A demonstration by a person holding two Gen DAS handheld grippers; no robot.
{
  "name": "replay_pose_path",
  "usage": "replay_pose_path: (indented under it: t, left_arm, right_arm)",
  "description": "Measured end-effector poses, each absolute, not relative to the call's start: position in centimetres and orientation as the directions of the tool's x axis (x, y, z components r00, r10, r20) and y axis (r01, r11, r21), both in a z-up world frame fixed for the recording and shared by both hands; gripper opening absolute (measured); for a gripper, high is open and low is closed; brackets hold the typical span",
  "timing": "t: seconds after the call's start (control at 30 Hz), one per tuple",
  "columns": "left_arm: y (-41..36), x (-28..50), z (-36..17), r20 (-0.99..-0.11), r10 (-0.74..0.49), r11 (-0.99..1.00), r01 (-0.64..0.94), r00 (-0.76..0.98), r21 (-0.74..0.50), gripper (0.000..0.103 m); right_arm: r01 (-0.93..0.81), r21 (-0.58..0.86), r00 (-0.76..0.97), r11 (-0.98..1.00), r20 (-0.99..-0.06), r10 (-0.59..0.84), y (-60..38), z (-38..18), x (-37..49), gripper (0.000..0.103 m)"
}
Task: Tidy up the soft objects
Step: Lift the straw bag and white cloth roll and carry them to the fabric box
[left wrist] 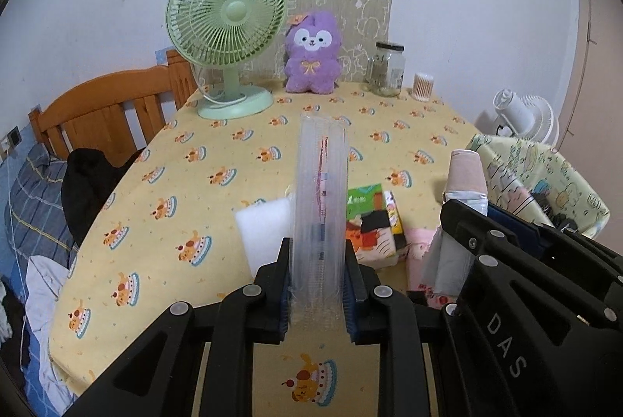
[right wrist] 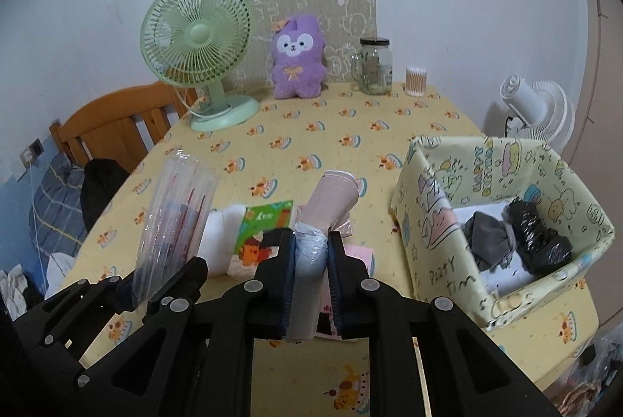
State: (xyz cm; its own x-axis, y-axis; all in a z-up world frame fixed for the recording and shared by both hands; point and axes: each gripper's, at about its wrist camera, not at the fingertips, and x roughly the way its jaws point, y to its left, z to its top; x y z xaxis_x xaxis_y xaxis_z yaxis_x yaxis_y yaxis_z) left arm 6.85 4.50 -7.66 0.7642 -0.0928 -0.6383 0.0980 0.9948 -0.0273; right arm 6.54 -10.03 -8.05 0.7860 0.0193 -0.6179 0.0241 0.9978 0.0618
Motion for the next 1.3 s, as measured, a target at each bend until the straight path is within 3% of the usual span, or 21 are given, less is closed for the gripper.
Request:
replay_pose_path:
  t: [1.3]
  left_arm:
    - [1.8,5.8,-0.9,-0.53,-0.108,0.994,0.111,0.841,-0.026,0.02]
  right_arm:
    - [-0.004,0.06,0.863,0.998,-0.504,0.034,-12.6,-0.7,4.9,0.019]
